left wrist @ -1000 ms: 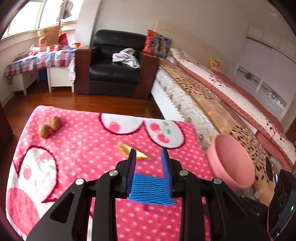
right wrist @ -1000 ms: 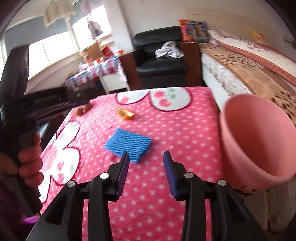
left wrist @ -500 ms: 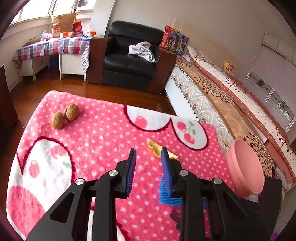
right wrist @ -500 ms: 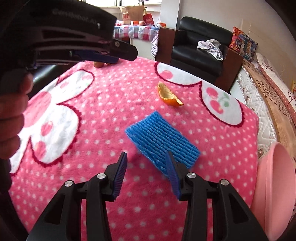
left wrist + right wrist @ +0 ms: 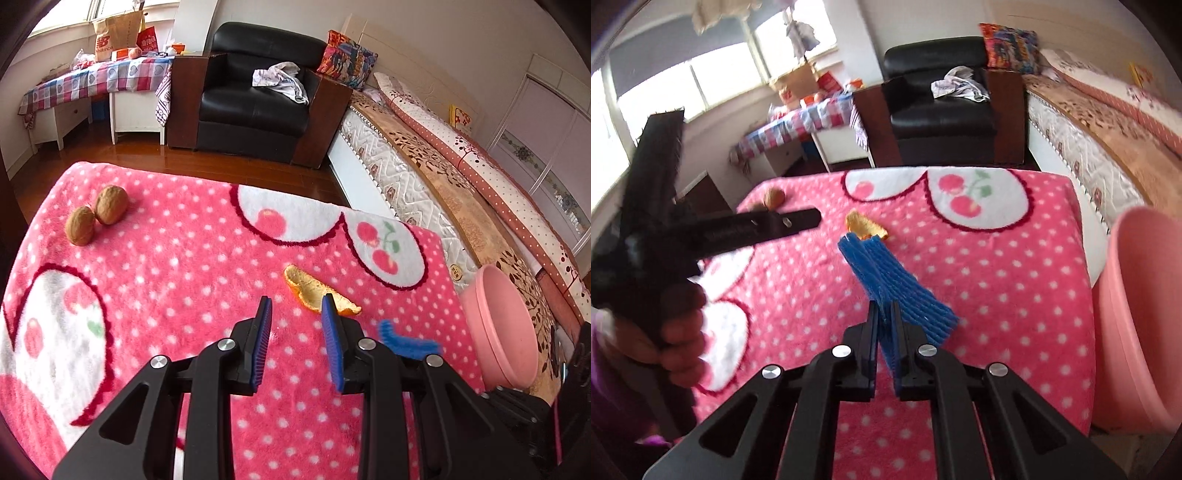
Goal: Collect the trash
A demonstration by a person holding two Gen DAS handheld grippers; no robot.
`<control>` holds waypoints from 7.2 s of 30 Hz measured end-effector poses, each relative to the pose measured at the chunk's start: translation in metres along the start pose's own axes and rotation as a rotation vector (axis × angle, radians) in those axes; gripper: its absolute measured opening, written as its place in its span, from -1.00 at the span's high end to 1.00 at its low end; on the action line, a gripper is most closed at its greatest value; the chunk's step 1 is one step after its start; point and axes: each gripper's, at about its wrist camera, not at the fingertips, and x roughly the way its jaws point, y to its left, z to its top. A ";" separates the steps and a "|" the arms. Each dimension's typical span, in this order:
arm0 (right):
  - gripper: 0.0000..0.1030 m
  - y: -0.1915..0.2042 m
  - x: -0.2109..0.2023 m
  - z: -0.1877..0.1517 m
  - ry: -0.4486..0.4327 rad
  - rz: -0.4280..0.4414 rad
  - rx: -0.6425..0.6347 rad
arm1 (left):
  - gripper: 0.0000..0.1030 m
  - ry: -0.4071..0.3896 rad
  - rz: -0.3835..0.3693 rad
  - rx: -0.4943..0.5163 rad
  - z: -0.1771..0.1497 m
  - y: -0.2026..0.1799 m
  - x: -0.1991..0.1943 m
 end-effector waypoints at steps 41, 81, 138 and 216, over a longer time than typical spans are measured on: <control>0.89 0.018 -0.054 -0.045 -0.044 -0.130 0.018 | 0.92 -0.035 0.049 0.137 -0.050 -0.029 -0.039; 0.25 0.027 -0.007 -0.065 0.164 0.003 -0.058 | 0.91 0.069 -0.002 0.062 -0.103 0.018 -0.046; 0.83 0.033 -0.075 -0.084 -0.102 -0.110 -0.002 | 0.91 -0.078 0.164 0.179 -0.106 -0.028 -0.082; 0.83 -0.125 -0.197 -0.037 -0.434 -0.380 0.315 | 0.91 -0.213 -0.143 0.498 -0.055 -0.263 -0.048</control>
